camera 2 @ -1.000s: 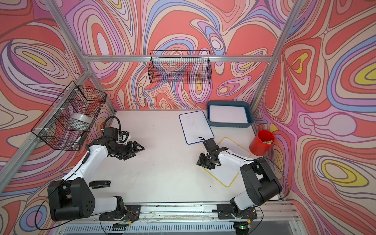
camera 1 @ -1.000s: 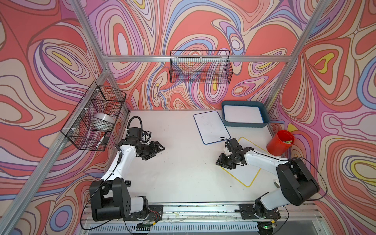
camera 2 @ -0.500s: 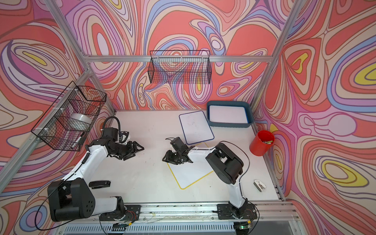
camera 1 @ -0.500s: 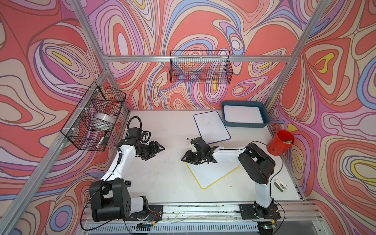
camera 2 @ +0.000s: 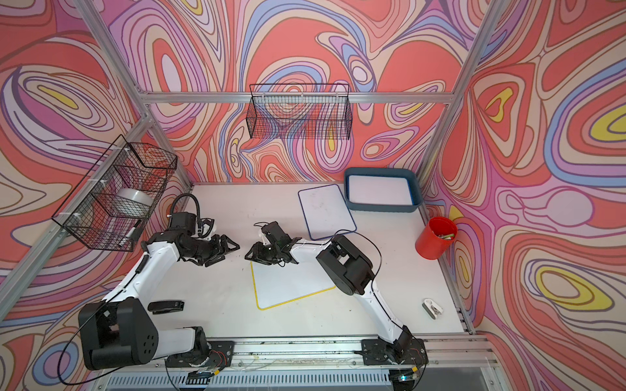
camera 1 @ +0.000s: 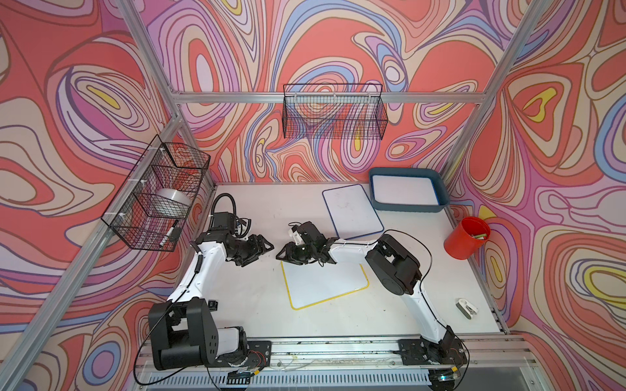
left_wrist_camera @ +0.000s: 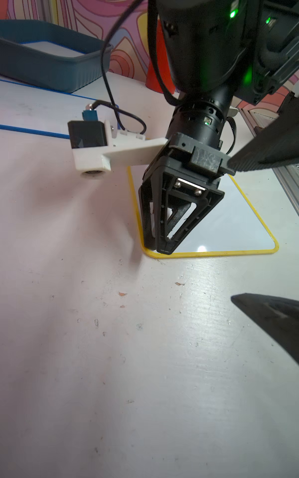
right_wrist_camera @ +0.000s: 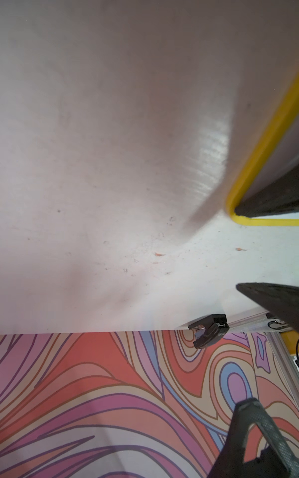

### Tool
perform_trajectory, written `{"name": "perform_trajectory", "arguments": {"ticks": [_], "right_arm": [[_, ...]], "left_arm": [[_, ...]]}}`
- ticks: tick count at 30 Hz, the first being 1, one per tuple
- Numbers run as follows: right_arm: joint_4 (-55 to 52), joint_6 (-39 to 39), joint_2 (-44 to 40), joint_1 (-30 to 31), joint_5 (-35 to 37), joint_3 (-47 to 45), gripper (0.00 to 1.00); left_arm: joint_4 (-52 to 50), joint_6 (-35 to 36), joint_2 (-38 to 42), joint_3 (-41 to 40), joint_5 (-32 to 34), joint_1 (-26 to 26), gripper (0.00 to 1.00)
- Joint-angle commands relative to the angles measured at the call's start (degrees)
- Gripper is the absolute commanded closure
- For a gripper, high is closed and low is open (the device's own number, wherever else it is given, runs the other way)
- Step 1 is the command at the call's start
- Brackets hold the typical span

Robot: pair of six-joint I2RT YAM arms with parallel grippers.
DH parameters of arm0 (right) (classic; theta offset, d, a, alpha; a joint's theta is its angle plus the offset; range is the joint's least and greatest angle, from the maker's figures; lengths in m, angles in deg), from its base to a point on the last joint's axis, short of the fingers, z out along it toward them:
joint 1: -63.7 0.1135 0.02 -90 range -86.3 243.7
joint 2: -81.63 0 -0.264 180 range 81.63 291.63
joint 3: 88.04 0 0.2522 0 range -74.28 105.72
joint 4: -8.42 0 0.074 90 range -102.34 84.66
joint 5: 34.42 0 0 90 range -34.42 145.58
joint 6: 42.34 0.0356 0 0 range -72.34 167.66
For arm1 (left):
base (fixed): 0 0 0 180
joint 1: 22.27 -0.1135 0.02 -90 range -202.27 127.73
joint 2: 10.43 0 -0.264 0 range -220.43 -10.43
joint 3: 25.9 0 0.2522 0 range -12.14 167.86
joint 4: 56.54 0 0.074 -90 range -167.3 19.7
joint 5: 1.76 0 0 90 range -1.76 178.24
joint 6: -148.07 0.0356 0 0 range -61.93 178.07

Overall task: Put the whiteboard into the storage box
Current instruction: Move the whiteboard to the center of the board, then pick up the whiteboard at the center of the board.

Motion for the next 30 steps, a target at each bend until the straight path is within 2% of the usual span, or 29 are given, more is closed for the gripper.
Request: {"name": "perform_trajectory", "arguments": {"ticks": [1, 7, 14, 30], "right_arm": [[-9.73, -4.99, -3.52, -0.88, 5.29, -1.49, 0.55], [-12.52, -8.38, -9.78, -2.57, 10.10, -3.96, 0.55], [-14.02, -11.94, -17.90, -6.63, 15.48, -10.98, 0.55], [-18.67, -17.54, -33.05, -18.98, 21.24, -27.45, 0.55]], "left_arm": [[0.08, 0.25, 0.72, -0.64, 0.20, -0.50, 0.29], [-0.02, 0.25, 0.24, -0.73, 0.30, -0.50, 0.29], [0.02, 0.19, -0.83, -1.01, -0.12, -0.56, 0.29], [-0.03, 0.26, -2.91, -0.88, 0.27, -0.50, 0.30]]}}
